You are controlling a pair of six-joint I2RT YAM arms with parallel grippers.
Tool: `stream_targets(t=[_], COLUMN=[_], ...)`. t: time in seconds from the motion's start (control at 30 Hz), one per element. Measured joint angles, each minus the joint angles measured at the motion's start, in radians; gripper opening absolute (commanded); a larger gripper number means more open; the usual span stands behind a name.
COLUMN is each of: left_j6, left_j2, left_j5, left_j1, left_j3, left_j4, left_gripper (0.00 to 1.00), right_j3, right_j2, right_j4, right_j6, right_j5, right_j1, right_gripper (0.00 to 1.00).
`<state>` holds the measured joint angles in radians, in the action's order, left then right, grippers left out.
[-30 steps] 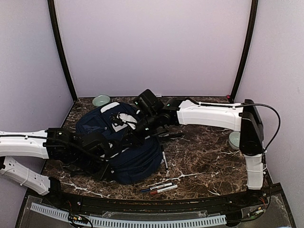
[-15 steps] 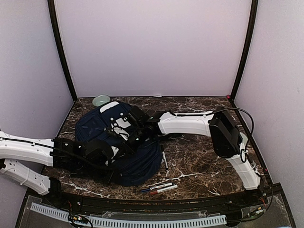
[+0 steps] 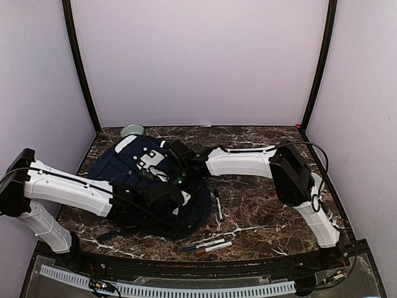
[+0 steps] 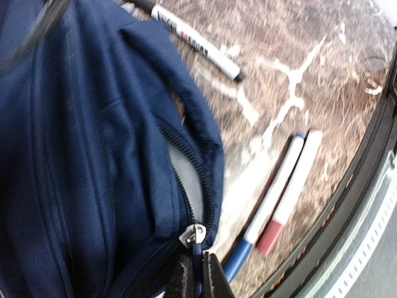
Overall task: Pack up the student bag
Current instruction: Zip the largest pocket of the bag in the student bag, then hold the student bag at the center of the board.
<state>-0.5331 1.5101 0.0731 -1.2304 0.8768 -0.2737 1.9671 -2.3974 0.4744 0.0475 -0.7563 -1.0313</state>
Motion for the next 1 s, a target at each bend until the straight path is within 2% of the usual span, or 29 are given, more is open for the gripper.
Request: stream_targets(t=[0.17,0.33,0.47,0.53,0.67,0.87,1.0], left_j6=[0.028,0.043,0.049,0.053,0.068,0.120,0.161], left_j2=[0.033,0.024,-0.053,-0.114,-0.216,-0.232,-0.206], left_j5=[0.016,0.011,0.012,0.014,0.038,0.110,0.158], left_j1=[-0.001,-0.027,-0.055,-0.062,-0.064,-0.064,-0.064], left_j3=[0.019,0.046,0.051,0.049,0.024,-0.046,-0.080], left_j4=[0.071,0.095,0.061,0.029,-0.025,-0.099,-0.096], left_gripper=[0.24,0.36,0.41,0.43,0.45,0.45,0.46], right_j3=[0.000,-0.071,-0.205,-0.296,-0.396,-0.679,-0.794], right_j2=[0.004,0.087,0.241,0.379,0.517,0.710,0.720], right_j4=[0.007,0.035,0.081,0.111,0.107,0.079,0.074], right_j6=[-0.004,-0.024,-0.054,-0.088,-0.126,-0.150,-0.156], right_j5=[-0.010,0.024,0.080,0.123,0.173,0.182,0.175], right_j1=[0.001,0.020,0.085,0.141,0.210,0.184,0.146], right_gripper=[0.40,0.43,0.43,0.43,0.42,0.41,0.42])
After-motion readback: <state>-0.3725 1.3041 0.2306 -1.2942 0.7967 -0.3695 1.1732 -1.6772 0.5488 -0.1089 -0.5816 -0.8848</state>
